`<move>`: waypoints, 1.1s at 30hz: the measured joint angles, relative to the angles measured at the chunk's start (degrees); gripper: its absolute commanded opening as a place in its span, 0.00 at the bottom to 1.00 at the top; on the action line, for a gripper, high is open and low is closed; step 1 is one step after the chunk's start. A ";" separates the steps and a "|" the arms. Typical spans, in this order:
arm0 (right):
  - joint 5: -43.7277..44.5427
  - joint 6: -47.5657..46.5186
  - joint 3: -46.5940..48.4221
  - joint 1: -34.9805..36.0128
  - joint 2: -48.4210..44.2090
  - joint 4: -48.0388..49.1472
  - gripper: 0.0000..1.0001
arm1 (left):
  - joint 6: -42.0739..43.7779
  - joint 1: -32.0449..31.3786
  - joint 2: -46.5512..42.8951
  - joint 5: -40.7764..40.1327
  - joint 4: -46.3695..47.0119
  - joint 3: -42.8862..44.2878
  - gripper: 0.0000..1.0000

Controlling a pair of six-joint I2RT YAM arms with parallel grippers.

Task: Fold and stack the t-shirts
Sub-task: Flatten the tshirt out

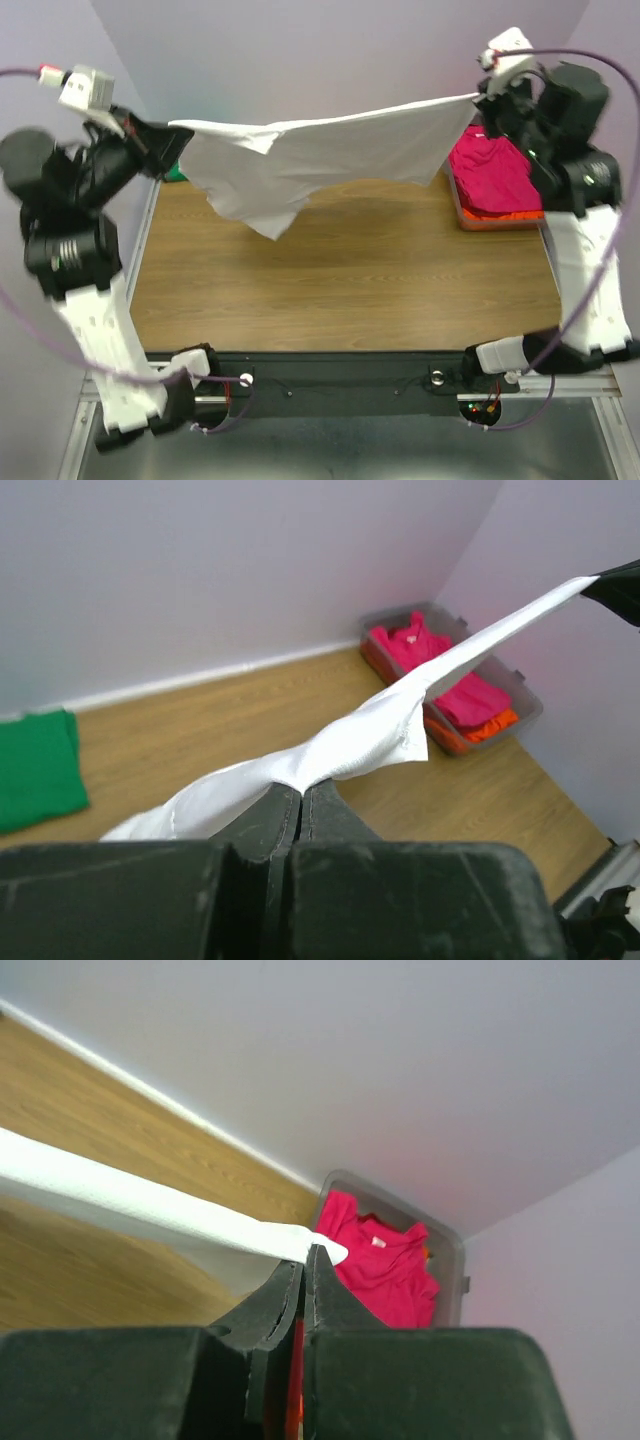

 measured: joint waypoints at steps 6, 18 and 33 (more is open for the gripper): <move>-1.73 -0.09 -3.02 0.00 -16.52 0.59 0.01 | -0.72 0.09 -17.79 -2.84 -0.37 1.31 0.00; -2.32 -2.54 -6.34 0.00 -25.42 1.03 0.01 | -4.04 -1.33 -21.70 -11.39 -8.24 10.84 0.00; -11.98 -5.95 -32.76 0.00 -11.50 1.90 0.01 | -9.40 -1.46 -10.56 -13.62 -4.96 -31.04 0.00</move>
